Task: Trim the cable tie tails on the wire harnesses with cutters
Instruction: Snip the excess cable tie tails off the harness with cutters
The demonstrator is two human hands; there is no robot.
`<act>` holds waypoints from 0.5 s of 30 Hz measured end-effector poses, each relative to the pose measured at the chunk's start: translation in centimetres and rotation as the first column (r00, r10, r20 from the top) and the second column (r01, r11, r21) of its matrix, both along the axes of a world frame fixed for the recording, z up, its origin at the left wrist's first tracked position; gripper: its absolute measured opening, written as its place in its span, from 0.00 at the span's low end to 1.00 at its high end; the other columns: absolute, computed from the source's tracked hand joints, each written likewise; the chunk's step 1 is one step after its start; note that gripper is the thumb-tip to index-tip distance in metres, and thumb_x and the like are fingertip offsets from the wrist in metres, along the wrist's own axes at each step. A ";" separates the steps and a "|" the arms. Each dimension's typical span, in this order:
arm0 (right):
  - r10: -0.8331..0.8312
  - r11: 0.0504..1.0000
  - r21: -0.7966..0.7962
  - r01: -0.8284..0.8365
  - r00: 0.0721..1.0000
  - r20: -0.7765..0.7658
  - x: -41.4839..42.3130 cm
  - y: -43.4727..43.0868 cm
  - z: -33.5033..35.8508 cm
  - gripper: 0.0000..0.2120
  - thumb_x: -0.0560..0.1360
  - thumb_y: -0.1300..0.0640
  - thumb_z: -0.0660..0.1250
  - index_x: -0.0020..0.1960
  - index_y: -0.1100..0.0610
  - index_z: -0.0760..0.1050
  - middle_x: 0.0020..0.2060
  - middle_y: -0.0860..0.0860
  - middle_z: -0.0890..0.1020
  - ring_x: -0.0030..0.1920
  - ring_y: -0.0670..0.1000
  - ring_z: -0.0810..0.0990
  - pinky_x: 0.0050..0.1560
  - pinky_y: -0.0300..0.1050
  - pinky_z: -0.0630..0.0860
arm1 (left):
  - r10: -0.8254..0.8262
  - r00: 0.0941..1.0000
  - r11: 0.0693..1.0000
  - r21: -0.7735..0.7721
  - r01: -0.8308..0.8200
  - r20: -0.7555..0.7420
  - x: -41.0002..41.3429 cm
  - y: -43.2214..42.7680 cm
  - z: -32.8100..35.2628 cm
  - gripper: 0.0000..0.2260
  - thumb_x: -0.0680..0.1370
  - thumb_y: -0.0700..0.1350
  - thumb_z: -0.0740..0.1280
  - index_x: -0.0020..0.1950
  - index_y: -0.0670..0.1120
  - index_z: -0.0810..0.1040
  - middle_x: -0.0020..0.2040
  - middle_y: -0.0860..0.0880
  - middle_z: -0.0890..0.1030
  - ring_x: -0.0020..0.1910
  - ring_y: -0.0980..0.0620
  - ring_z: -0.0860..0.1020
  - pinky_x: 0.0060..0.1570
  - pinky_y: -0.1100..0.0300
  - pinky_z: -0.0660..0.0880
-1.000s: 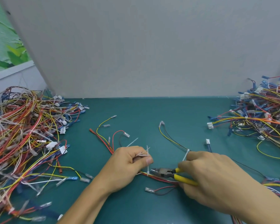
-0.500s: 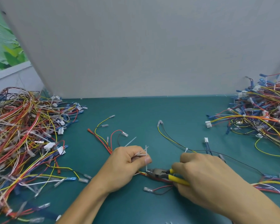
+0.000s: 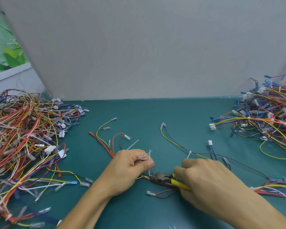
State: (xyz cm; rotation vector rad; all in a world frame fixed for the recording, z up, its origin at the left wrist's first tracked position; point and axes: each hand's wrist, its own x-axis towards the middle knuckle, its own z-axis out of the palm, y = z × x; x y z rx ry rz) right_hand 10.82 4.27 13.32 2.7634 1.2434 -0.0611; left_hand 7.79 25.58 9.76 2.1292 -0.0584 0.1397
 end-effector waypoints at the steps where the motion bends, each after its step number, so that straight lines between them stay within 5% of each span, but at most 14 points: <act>1: 0.001 1.000 -0.002 -0.001 1.000 0.003 0.0 0.0 -0.1 0.09 0.78 0.49 0.53 0.50 0.52 0.68 0.44 0.49 0.69 0.42 0.58 0.69 0.35 0.48 0.59 | -0.002 1.000 1.000 -0.001 0.002 -0.002 0.0 0.0 0.0 0.15 0.71 0.53 0.67 0.39 0.41 0.78 0.28 0.54 0.66 0.29 0.56 0.63 0.31 0.65 0.63; 10: -0.003 1.000 -0.021 0.002 1.000 -0.031 0.1 0.0 0.1 0.07 0.78 0.50 0.54 0.49 0.52 0.68 0.45 0.49 0.70 0.44 0.59 0.72 0.28 0.44 0.52 | -0.013 0.999 0.999 -0.031 0.012 -0.034 0.0 0.1 0.0 0.14 0.71 0.53 0.67 0.39 0.41 0.78 0.29 0.53 0.68 0.29 0.55 0.64 0.31 0.63 0.64; 15: -0.010 1.000 -0.018 0.009 0.999 -0.032 0.1 0.1 0.1 0.06 0.77 0.50 0.54 0.49 0.51 0.67 0.44 0.48 0.68 0.43 0.58 0.71 0.31 0.46 0.58 | -0.004 0.998 0.998 -0.060 0.001 -0.057 0.0 0.2 0.0 0.14 0.70 0.54 0.68 0.39 0.43 0.78 0.27 0.55 0.67 0.29 0.55 0.64 0.32 0.60 0.65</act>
